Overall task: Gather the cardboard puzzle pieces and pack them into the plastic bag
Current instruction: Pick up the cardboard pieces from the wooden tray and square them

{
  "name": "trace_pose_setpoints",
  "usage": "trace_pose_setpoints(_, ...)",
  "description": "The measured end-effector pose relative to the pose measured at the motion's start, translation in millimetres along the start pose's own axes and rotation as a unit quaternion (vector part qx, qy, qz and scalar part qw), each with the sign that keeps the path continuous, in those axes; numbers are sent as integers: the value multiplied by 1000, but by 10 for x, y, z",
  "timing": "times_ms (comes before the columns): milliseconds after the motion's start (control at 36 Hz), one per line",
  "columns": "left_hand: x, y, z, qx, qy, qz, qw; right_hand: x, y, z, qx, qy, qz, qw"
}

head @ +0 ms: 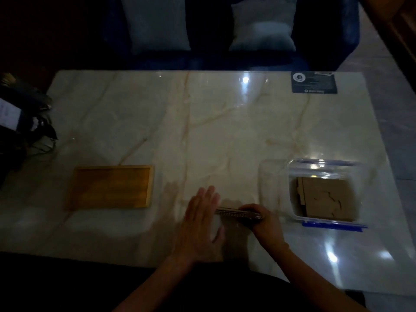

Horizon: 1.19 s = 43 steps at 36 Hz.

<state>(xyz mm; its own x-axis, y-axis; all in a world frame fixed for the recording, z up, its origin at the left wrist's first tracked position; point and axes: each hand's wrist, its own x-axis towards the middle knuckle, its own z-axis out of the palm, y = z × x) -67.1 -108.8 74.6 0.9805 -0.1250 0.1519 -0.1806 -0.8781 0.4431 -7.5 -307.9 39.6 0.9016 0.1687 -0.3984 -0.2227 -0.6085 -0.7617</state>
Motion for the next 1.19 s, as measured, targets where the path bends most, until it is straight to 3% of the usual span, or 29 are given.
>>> trace_pose_setpoints(56,-10,94,57,51,-2,75,996,-3,13,-4,3,-3,-4,1000)
trace_pose_setpoints(139,-31,209,161,121,-63,112,984,13,32,9,1,-6,-4,1000)
trace_pose_setpoints(250,20,284,129,170,-128,86,973,42,5,24,-14,-6,9,1000)
trace_pose_setpoints(389,37,328,117,109,-53,53,991,25,8,13,-8,-6,-3,1000)
trace_pose_setpoints(528,2,223,193,141,-172,33,974,23,-13,27,-34,-5,6,999)
trace_pose_setpoints(611,3,192,211,99,-148,28,984,14,-19,15,-38,-3,8,999)
trace_pose_setpoints(694,-8,95,128,-17,-63,-75,995,14,-27,-3,-47,-4,6,999)
trace_pose_setpoints(778,-41,-57,20,-186,29,-242,952,-6,-32,-12,-42,-4,-1,999)
trace_pose_setpoints(889,-63,-204,-57,-325,61,-381,863,-24,-28,-19,-52,-3,-16,999)
trace_pose_setpoints(972,-33,-92,-50,-369,38,-402,837,-17,-43,-20,-50,-3,-11,999)
trace_pose_setpoints(1083,-21,130,62,-460,-74,-362,807,-20,-70,-28,-34,3,0,999)
trace_pose_setpoints(1194,-11,23,79,-459,-34,-380,802,-14,-58,-64,-51,-4,-5,999)
